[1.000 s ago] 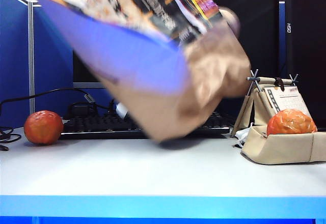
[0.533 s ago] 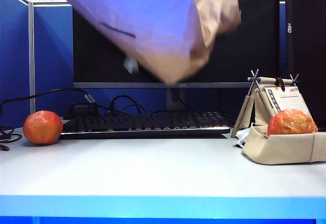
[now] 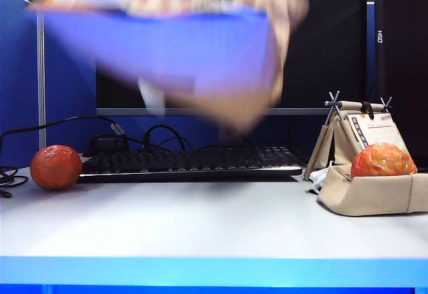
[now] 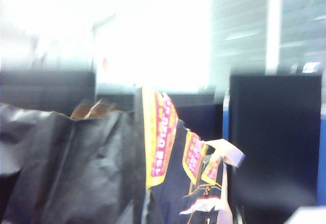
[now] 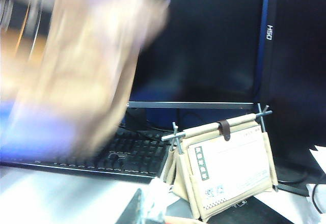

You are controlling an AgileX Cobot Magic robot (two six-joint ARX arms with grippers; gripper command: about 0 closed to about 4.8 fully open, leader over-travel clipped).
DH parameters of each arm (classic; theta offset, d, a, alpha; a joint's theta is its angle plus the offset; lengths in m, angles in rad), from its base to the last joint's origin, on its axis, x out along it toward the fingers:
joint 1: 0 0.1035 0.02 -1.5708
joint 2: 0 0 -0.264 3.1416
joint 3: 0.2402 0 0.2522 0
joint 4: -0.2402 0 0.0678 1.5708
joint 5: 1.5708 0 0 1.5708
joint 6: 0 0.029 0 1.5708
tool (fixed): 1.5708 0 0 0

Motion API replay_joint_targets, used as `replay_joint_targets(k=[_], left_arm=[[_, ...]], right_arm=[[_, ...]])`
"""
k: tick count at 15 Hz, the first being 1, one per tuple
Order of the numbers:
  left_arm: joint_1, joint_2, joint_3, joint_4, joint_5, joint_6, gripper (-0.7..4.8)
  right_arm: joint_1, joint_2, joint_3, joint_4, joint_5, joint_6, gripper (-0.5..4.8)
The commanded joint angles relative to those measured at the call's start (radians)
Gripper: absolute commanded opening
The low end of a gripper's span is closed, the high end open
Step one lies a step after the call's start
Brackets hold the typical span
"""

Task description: Open the paper bag and put two oranges into the paper bag.

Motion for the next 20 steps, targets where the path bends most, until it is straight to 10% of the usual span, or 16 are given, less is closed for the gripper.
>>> replay_joint_targets(k=[1,7,14,19,20], left_arm=[[-0.001,-0.034,-0.139,0.064,-0.007,-0.024,-0.05],[-0.002,0.031,-0.203,0.311,0.043,-0.101,-0.05],[-0.246,0.067,-0.288,0.078,-0.097,0.268,-0.06],[-0.306,0.067,-0.406,0.041,-0.152,0.284,0.03],[-0.306,0.067,-0.406,-0.002,-0.15,0.284,0.76]], right_arm=[[0.0,-0.002,0.003,0.017,-0.005,-0.001,-0.06],[0.0,-0.002,0.003,0.017,-0.035,0.0,-0.06],[0.0,-0.002,0.003,-0.022,-0.046,-0.001,-0.06],[0.0,-0.002,0.003,-0.022,-0.045,-0.009,-0.06],[0.0,-0.002,0.003,-0.022,-0.045,-0.009,-0.06]])
